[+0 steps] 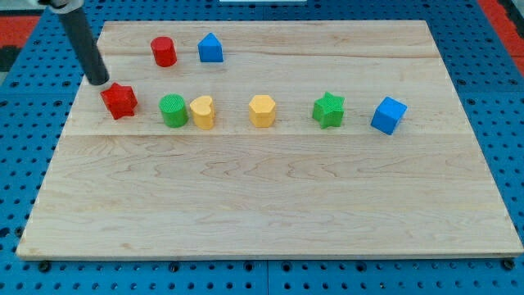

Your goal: Push the blue triangle to the center left

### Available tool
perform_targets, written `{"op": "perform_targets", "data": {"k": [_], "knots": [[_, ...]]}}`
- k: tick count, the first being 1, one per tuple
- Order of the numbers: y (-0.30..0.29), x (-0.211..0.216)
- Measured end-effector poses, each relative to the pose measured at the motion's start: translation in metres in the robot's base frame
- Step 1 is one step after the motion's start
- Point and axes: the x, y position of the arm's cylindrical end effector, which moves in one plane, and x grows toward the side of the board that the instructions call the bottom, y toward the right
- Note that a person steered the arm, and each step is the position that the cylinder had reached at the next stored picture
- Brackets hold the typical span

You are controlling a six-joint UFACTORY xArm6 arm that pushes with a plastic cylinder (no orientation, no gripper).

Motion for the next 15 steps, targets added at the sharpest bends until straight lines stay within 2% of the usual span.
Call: {"op": "perform_targets", "data": {"k": [1, 2, 4, 5, 6, 7, 9, 10, 11, 12, 13, 15], "knots": [[0.035, 0.024], [0.06, 0.024], [0.068, 0.02], [0.138, -0.033], [0.234, -0.076], [0.242, -0.102], [0.107, -0.063], [0.1, -0.053], [0.065, -0.038], [0.059, -0.065], [0.048, -0.045], [0.048, 0.024]]}}
